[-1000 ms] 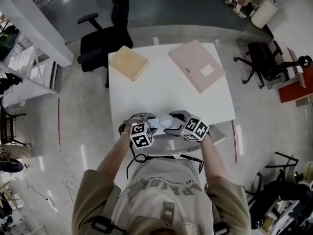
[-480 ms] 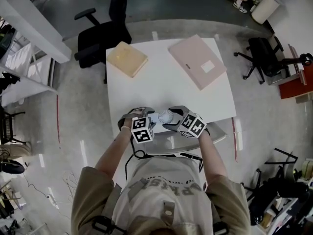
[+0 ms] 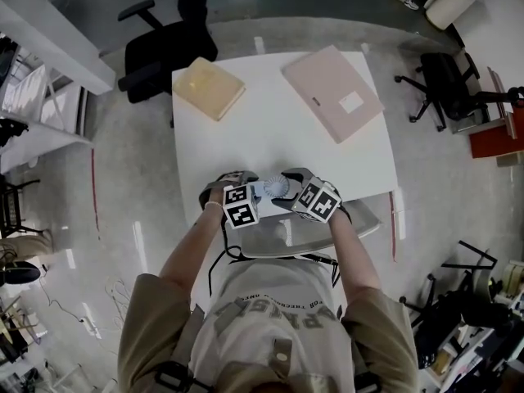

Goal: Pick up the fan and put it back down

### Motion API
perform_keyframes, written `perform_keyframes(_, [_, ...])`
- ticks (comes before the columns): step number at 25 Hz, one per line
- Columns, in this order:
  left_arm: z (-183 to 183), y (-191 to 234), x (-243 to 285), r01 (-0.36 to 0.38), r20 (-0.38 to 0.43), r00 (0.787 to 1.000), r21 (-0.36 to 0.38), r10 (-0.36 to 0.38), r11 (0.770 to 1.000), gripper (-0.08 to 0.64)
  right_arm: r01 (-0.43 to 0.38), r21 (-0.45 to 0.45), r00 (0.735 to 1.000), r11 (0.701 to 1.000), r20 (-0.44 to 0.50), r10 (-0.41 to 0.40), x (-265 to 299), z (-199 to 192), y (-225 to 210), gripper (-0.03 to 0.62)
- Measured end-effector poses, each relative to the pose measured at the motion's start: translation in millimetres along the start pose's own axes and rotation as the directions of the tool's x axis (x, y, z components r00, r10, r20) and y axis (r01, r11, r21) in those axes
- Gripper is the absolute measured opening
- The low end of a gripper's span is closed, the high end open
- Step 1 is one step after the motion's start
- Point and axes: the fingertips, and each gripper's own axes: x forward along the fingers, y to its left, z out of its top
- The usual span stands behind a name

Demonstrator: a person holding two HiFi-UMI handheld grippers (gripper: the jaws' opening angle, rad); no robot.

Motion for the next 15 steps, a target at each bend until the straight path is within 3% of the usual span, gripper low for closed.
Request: perform_keyframes(15, [-13.5, 4.2, 40.4, 0.060, -0.037, 0.997, -0.025, -0.061, 0.998, 0.226, -0.034, 0.049, 0.996, 0.998, -0.080, 0.038, 27.5, -26.1, -17.9, 0.324])
